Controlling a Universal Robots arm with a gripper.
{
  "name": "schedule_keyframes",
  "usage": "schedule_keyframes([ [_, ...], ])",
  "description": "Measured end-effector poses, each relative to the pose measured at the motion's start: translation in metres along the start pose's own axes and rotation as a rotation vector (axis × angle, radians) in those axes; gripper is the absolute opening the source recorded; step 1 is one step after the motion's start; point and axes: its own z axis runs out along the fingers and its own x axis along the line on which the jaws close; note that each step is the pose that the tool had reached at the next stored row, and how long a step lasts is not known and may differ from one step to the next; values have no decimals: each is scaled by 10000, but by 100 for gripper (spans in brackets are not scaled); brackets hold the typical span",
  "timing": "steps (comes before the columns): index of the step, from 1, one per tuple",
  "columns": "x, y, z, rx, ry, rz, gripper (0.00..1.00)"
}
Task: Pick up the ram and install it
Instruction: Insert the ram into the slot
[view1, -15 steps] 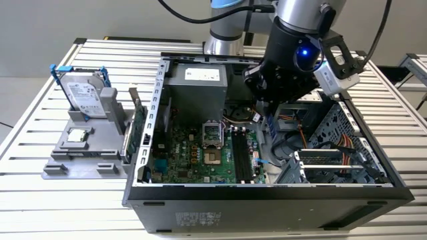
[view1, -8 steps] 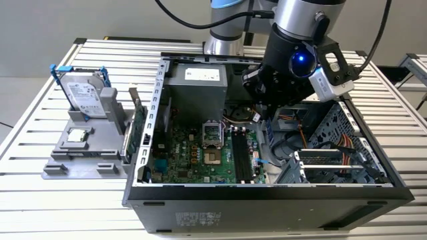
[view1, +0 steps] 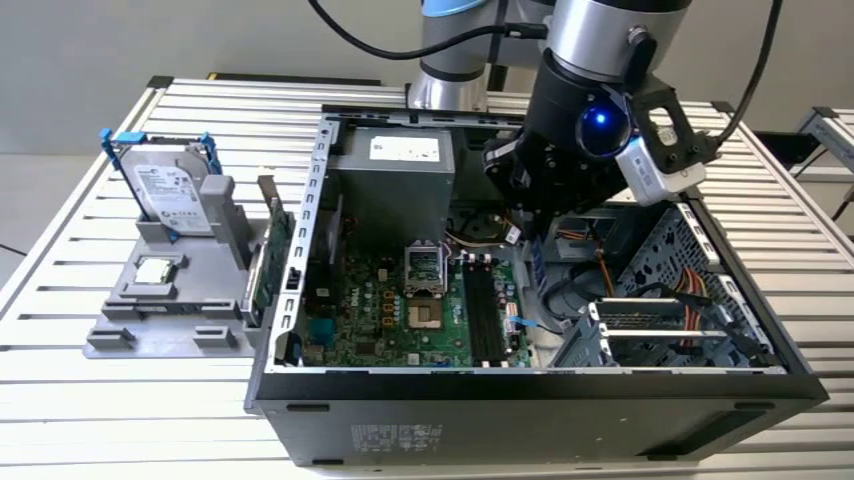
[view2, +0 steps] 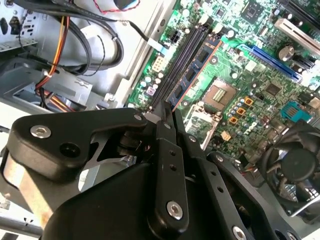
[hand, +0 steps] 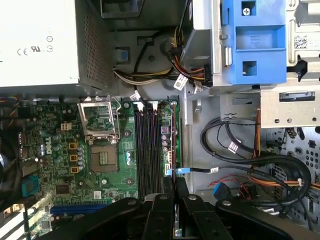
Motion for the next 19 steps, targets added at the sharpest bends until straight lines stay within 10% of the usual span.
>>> schedule_keyframes([
  [19, 6, -10, 167, -64, 5, -344, 0],
])
